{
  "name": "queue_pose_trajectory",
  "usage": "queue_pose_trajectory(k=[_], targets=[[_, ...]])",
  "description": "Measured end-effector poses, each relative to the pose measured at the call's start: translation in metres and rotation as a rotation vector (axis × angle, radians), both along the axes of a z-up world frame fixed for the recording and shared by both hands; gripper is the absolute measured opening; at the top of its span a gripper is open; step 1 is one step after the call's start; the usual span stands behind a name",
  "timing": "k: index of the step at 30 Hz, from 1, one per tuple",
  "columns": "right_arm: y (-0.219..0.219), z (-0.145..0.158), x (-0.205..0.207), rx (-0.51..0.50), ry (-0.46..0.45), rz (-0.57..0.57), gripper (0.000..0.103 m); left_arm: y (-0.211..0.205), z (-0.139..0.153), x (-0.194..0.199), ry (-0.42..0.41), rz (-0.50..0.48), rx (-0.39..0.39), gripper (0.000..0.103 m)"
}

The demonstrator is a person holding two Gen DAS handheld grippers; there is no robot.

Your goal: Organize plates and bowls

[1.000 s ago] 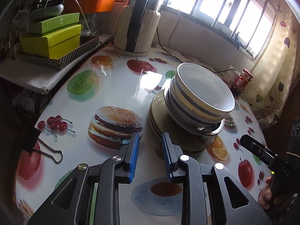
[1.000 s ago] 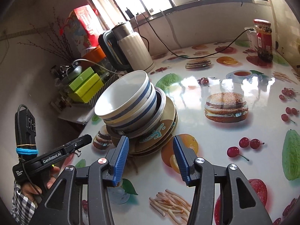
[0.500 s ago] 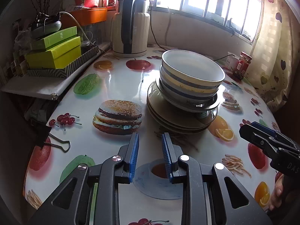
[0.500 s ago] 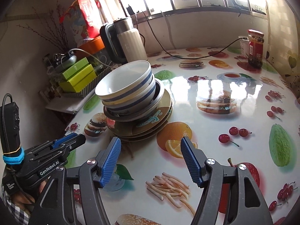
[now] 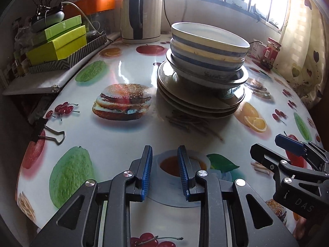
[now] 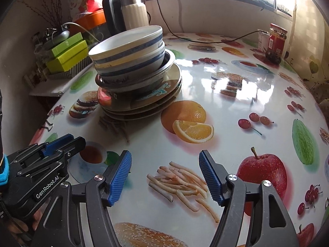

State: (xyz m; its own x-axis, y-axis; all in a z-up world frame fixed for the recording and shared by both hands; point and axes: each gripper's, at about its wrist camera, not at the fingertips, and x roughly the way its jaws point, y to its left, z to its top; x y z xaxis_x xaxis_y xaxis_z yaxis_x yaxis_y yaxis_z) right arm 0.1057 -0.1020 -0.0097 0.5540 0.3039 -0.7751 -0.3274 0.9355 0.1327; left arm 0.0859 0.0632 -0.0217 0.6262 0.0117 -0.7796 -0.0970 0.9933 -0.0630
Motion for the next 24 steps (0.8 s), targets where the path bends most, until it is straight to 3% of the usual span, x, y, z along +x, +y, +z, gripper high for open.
queue_pose_trajectory(k=[10, 14, 24], targets=[[0.0, -0.012, 0.005, -0.039, 0.019, -0.022, 0.075, 0.0, -0.007, 0.005, 0.001, 0.019, -0.029, 0.027], [0.0, -0.014, 0.006, -0.048, 0.013, -0.033, 0.08, -0.002, -0.007, 0.005, -0.012, 0.005, -0.065, 0.042], [0.001, -0.015, 0.006, -0.051, 0.004, -0.036, 0.083, -0.009, -0.008, 0.008, -0.011, -0.002, -0.017, 0.044]])
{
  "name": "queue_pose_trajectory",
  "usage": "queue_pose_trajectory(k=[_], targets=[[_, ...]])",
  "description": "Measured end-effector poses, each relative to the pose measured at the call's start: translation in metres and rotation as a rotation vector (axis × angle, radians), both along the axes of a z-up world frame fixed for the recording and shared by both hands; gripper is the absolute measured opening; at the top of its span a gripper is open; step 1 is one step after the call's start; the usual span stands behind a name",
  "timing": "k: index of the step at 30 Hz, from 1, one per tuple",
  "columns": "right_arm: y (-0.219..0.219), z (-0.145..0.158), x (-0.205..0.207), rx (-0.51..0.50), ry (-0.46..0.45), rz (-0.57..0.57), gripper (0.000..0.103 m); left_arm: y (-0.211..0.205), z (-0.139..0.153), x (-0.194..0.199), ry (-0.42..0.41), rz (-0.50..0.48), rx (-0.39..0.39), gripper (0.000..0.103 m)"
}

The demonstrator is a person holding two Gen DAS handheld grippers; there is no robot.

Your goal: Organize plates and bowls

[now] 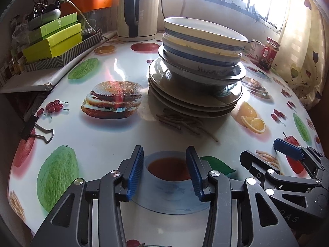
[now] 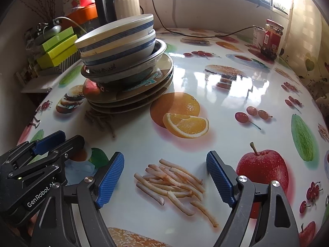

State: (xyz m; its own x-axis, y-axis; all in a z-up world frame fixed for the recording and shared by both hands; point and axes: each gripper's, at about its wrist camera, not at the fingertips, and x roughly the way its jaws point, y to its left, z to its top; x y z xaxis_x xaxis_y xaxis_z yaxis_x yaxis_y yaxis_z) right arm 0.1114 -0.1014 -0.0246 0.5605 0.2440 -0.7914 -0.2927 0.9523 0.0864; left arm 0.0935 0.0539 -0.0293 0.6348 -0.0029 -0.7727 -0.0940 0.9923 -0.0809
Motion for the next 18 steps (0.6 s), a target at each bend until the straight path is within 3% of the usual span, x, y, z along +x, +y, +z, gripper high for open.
queue_pose_trajectory(k=[18], targets=[[-0.0039, -0.0003, 0.0005, -0.011, -0.007, -0.017, 0.084, -0.0029, -0.0014, -0.0003, 0.0, 0.001, 0.027, 0.044]])
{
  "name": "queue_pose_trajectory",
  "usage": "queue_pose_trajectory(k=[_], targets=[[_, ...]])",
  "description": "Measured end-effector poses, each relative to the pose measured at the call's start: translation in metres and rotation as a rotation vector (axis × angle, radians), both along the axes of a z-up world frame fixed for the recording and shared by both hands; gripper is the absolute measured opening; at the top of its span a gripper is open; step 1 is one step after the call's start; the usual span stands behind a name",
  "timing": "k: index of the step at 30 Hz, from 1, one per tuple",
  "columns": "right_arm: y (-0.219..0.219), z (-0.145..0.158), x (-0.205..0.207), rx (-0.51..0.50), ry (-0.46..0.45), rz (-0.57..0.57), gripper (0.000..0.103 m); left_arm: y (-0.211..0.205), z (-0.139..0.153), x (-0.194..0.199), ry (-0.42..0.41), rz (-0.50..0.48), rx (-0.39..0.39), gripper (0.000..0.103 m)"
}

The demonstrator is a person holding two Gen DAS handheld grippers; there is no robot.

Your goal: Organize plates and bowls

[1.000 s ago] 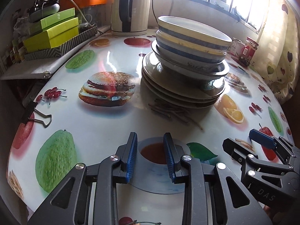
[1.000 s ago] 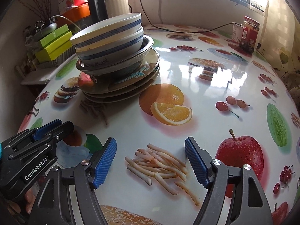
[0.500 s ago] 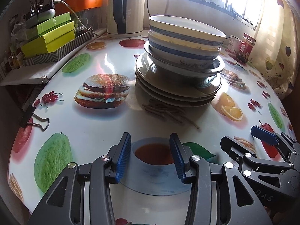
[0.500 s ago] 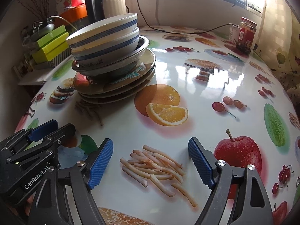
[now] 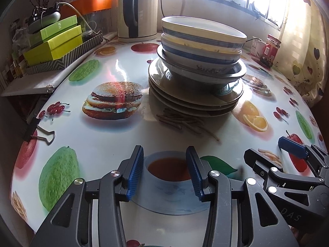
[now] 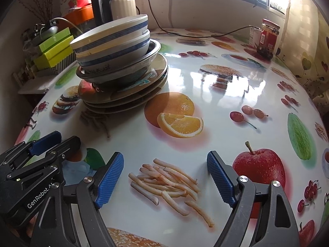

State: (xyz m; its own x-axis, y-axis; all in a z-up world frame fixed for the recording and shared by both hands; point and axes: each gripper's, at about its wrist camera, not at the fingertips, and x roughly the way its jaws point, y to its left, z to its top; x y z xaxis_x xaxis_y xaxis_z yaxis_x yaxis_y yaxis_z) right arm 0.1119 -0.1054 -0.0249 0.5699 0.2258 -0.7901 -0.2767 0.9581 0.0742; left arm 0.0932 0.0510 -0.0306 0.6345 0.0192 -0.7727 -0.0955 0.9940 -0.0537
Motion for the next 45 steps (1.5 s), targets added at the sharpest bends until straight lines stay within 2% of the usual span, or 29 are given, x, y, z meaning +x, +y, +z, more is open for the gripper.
queue_pose_trajectory(k=[45], targets=[[0.0, 0.0003, -0.0008, -0.014, -0.007, -0.009, 0.085, 0.0003, -0.0002, 0.0015, 0.0, 0.002, 0.025, 0.044]])
